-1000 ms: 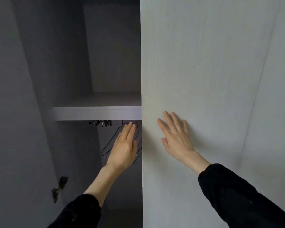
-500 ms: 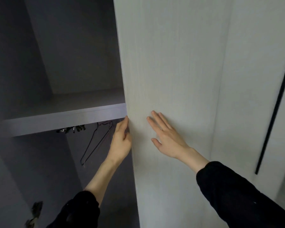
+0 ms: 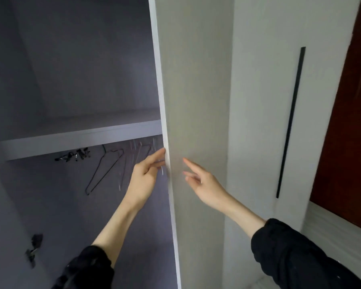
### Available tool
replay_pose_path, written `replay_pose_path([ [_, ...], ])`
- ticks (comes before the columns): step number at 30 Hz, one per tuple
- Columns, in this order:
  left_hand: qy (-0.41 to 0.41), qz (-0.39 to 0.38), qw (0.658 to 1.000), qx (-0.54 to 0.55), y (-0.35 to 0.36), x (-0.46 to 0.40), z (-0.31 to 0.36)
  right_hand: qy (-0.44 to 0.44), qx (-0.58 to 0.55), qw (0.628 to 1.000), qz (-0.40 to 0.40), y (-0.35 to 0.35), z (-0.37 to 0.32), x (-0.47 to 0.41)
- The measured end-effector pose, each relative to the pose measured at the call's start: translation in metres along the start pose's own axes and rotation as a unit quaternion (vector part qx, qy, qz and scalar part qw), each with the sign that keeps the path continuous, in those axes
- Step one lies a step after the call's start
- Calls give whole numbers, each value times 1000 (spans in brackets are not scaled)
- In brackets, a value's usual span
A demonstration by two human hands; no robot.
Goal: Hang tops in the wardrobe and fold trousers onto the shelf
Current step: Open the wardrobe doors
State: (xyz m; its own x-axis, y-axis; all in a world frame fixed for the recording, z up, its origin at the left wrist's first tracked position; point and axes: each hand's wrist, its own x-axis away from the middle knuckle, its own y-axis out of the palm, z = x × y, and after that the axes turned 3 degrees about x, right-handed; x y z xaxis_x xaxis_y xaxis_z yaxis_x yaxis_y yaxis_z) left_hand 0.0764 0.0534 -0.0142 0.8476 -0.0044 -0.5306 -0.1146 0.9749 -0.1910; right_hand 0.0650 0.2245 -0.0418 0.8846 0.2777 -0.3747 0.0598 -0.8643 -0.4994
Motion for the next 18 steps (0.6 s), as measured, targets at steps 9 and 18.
replay_pose_path([
  [9,4,-83,996,28,82,44,51,53,-51,997,34,-51,-2,91],
  [18,63,-217,971,-71,179,50,81,113,17,986,124,-144,20,142],
])
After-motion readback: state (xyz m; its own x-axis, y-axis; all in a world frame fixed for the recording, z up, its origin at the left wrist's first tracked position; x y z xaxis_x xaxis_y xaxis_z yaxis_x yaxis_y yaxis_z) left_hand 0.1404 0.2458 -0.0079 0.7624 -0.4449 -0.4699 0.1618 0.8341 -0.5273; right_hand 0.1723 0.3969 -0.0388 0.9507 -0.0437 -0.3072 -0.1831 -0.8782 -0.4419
